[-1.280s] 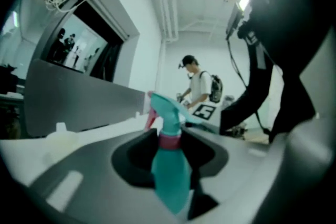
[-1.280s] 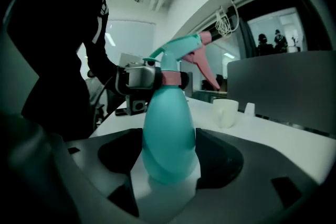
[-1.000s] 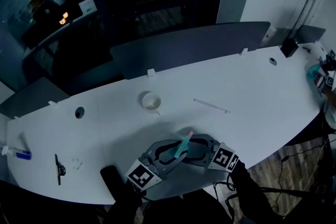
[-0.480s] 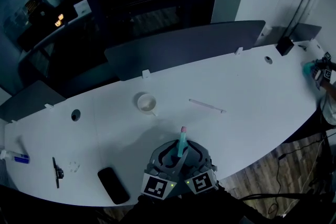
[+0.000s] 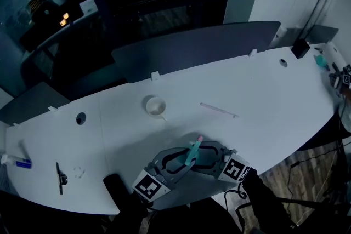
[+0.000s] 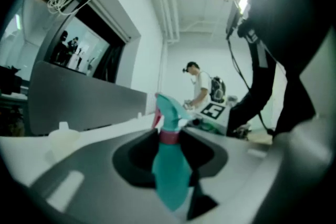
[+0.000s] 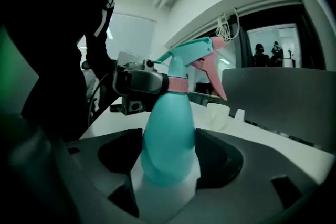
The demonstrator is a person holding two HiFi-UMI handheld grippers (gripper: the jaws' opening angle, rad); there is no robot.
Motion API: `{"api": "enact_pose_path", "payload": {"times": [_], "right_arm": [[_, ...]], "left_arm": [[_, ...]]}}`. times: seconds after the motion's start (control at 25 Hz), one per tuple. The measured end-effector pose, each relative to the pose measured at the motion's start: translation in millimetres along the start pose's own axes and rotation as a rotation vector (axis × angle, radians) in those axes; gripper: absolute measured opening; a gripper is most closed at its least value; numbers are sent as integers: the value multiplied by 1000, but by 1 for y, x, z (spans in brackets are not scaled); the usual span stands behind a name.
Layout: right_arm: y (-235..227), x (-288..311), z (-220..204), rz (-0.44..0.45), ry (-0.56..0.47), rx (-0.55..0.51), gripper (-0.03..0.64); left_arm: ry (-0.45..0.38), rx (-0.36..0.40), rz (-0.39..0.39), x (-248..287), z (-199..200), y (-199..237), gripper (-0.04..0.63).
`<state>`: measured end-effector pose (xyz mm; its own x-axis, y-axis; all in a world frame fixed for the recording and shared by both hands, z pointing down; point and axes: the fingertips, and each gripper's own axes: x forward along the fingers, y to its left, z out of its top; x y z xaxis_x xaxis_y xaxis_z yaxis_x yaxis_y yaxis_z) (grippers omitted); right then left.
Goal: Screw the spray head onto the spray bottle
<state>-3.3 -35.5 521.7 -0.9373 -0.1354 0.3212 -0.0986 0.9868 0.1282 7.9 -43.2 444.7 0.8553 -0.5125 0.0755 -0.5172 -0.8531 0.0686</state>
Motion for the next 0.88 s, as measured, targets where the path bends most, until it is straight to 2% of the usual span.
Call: {"api": "enact_pose_path", "payload": {"times": [0.12,0.4,0.6,0.68,0.8,0.88], "right_arm": [[0,0,-3,56,16,-3,327],[-2,2,-2,-11,16,34,328],[-1,3,-2,-23,22,27,328],[-2,2,-2,-34,18,35,328],[-4,4,-4,-55,27,47,328],[-5,3,-1,-89,34,53,328]], "left_arm": [[5,0,-28,-3,-2,0,135],[26,39,24,-4,-2,3,142],[27,-10,56,-7,6,4,199],[36,16,58,-1,8,0,199],[67,100,86,12,2,1,199],[64,114,109,14,0,4,198]]}}
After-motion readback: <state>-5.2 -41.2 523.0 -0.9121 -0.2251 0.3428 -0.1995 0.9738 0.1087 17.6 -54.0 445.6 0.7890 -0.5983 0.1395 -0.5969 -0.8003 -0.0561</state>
